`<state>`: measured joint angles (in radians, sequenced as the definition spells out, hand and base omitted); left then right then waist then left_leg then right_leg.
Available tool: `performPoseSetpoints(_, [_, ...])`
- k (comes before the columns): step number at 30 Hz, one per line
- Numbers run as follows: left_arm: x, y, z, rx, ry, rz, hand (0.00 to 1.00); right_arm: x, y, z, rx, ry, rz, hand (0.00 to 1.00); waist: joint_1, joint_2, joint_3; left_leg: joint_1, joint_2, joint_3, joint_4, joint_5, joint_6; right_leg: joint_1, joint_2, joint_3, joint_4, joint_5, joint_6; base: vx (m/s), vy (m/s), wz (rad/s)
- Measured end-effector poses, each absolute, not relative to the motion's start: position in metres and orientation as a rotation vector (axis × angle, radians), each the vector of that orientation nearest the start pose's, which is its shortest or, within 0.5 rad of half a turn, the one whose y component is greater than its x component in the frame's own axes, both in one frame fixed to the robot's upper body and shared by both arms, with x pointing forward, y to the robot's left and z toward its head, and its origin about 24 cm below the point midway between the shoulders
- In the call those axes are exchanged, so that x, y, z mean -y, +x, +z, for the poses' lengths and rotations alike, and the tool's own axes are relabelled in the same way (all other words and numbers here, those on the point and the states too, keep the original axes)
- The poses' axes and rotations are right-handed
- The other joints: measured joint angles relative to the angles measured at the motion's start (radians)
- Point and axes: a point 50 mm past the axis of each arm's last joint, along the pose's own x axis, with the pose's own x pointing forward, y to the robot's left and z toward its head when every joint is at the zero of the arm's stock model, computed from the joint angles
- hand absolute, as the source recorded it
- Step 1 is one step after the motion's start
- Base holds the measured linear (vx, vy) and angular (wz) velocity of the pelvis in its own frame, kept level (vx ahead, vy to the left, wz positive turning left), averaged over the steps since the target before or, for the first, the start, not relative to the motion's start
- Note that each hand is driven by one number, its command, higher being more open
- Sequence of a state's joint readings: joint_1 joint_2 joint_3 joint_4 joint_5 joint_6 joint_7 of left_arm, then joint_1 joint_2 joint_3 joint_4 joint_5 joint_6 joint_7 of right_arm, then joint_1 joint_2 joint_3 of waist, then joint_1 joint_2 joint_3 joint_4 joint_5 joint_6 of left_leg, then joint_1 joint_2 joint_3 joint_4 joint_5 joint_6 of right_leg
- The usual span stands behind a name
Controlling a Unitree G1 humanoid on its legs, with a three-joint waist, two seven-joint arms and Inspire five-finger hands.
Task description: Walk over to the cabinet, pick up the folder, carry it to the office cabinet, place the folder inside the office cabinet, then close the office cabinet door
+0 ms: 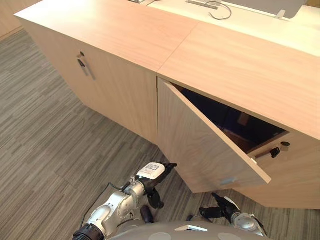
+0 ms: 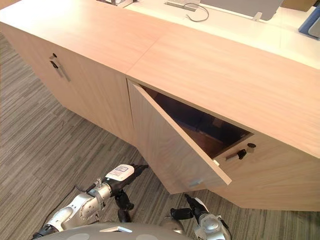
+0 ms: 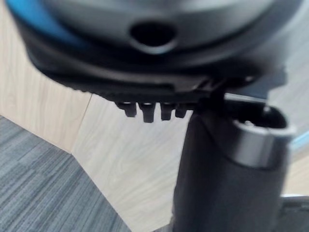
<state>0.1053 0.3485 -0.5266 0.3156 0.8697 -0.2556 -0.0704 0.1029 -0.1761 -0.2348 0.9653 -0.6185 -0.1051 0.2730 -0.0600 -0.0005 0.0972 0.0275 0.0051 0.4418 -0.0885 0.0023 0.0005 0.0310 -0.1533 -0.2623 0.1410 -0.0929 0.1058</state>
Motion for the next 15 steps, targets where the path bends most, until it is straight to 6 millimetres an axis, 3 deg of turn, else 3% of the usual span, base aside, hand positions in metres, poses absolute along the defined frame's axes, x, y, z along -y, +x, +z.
performPoseSetpoints(8, [-0.107, 0.166, -0.072, -0.155, 1.128, -0.914, 1.0, 0.235, 0.102, -0.146, -1.078, -0.48, 0.275, 1.0, -0.01, 0.023, -0.015, 0.017, 0.042, 0.009, 0.009, -0.019, -0.023, -0.011, 0.026, 0.001, 0.048, 0.007, -0.01, 0.1, -0.065, -0.05])
performPoseSetpoints(12, [-0.104, 0.169, -0.073, -0.17, 1.126, -0.906, 1.0, 0.235, 0.103, -0.146, -1.074, -0.473, 0.263, 1.0, -0.029, 0.03, -0.018, 0.013, 0.089, 0.016, 0.103, -0.073, -0.041, -0.025, 0.042, 0.021, 0.125, 0.005, -0.016, 0.07, -0.091, -0.1])
performPoseSetpoints(13, [-0.103, 0.17, -0.073, -0.166, 1.123, -0.903, 1.0, 0.235, 0.102, -0.146, -1.075, -0.471, 0.257, 1.0, -0.033, 0.044, -0.023, -0.003, 0.101, 0.016, 0.122, -0.083, -0.045, -0.046, 0.056, 0.026, 0.126, -0.03, -0.058, 0.07, -0.144, -0.14])
performPoseSetpoints(14, [-0.103, 0.174, -0.072, -0.164, 1.124, -0.9, 1.0, 0.234, 0.101, -0.147, -1.076, -0.471, 0.26, 1.0, -0.037, 0.036, -0.032, -0.022, 0.102, 0.017, 0.14, -0.091, -0.046, -0.045, 0.061, 0.035, 0.065, -0.038, -0.079, 0.04, -0.168, -0.06])
performPoseSetpoints(15, [-0.103, 0.18, -0.071, -0.16, 1.132, -0.897, 1.0, 0.232, 0.1, -0.147, -1.079, -0.467, 0.262, 1.0, -0.038, 0.012, -0.037, -0.042, 0.096, 0.017, 0.17, -0.102, -0.05, -0.038, 0.06, 0.047, 0.007, -0.029, -0.077, 0.04, -0.173, 0.01])
